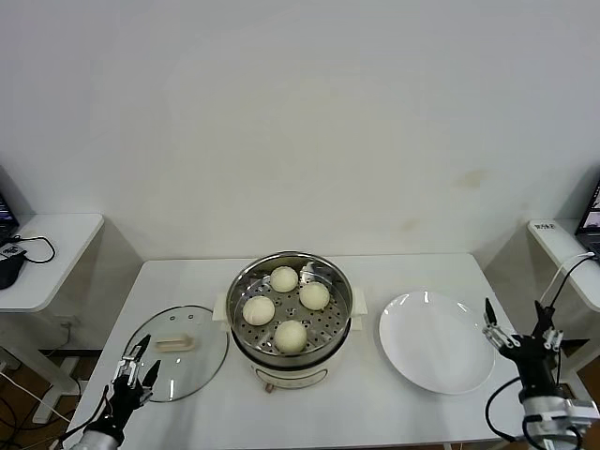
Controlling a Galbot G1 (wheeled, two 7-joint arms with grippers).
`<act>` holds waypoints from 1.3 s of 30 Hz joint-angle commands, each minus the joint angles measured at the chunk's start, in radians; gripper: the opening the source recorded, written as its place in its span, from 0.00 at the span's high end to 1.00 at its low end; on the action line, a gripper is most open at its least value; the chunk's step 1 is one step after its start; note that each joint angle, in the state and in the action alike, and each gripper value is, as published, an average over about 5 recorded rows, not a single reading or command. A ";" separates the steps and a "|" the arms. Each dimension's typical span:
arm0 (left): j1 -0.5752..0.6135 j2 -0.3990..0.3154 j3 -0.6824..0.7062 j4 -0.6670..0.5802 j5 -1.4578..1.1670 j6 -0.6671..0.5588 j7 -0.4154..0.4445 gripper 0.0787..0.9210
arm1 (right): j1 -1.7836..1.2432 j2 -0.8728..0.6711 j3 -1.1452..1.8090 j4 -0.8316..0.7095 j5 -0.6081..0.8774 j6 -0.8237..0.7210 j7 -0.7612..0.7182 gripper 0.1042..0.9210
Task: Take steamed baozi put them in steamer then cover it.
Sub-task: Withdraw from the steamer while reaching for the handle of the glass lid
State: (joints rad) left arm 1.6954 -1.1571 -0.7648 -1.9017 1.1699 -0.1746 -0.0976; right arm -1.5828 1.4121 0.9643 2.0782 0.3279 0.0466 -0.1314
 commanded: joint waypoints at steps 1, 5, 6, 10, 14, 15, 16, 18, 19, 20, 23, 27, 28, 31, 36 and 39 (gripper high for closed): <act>-0.139 0.042 0.071 0.161 0.143 -0.013 -0.004 0.12 | -0.067 0.064 0.050 0.049 0.015 -0.011 0.012 0.12; -0.183 0.036 0.105 0.207 0.132 -0.013 -0.005 0.12 | -0.080 0.083 0.049 0.061 0.011 -0.009 0.019 0.12; -0.195 0.034 0.113 0.216 0.131 -0.012 -0.006 0.12 | -0.082 0.087 0.048 0.063 0.009 -0.009 0.021 0.12; -0.245 0.029 0.131 0.251 0.132 -0.010 -0.007 0.12 | -0.093 0.098 0.042 0.069 -0.008 -0.003 0.020 0.12; -0.289 0.031 0.134 0.285 0.129 -0.007 -0.010 0.12 | -0.100 0.105 0.039 0.068 -0.023 0.004 0.019 0.12; -0.298 0.032 0.135 0.291 0.127 -0.006 -0.011 0.12 | -0.102 0.106 0.039 0.067 -0.026 0.006 0.019 0.12; -0.305 0.033 0.136 0.299 0.126 -0.006 -0.011 0.12 | -0.104 0.107 0.038 0.067 -0.028 0.007 0.019 0.12; -0.321 0.033 0.139 0.312 0.123 -0.006 -0.011 0.12 | -0.107 0.108 0.038 0.066 -0.030 0.008 0.020 0.12; -0.329 0.033 0.141 0.320 0.123 -0.006 -0.011 0.12 | -0.108 0.109 0.037 0.066 -0.031 0.009 0.020 0.12; -0.337 0.033 0.143 0.328 0.123 -0.006 -0.011 0.12 | -0.109 0.110 0.037 0.066 -0.032 0.009 0.021 0.12; -0.358 0.030 0.152 0.350 0.123 -0.006 -0.011 0.12 | -0.113 0.111 0.036 0.068 -0.036 0.009 0.020 0.12; -0.386 0.025 0.159 0.376 0.124 -0.006 -0.012 0.12 | -0.120 0.109 0.038 0.073 -0.039 0.008 0.019 0.12; -0.392 0.025 0.160 0.382 0.124 -0.006 -0.013 0.12 | -0.123 0.109 0.039 0.074 -0.039 0.008 0.019 0.12; -0.410 0.026 0.159 0.397 0.122 -0.006 -0.014 0.12 | -0.128 0.108 0.040 0.075 -0.041 0.010 0.018 0.12; -0.429 0.026 0.162 0.418 0.118 -0.007 -0.011 0.12 | -0.133 0.112 0.035 0.074 -0.050 0.014 0.016 0.12; -0.434 0.023 0.166 0.431 0.114 -0.007 -0.009 0.12 | -0.135 0.114 0.030 0.074 -0.056 0.016 0.013 0.12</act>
State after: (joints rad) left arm 1.3070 -1.1338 -0.6072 -1.5225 1.2854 -0.1810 -0.1080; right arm -1.7131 1.5216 0.9976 2.1500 0.2806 0.0613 -0.1165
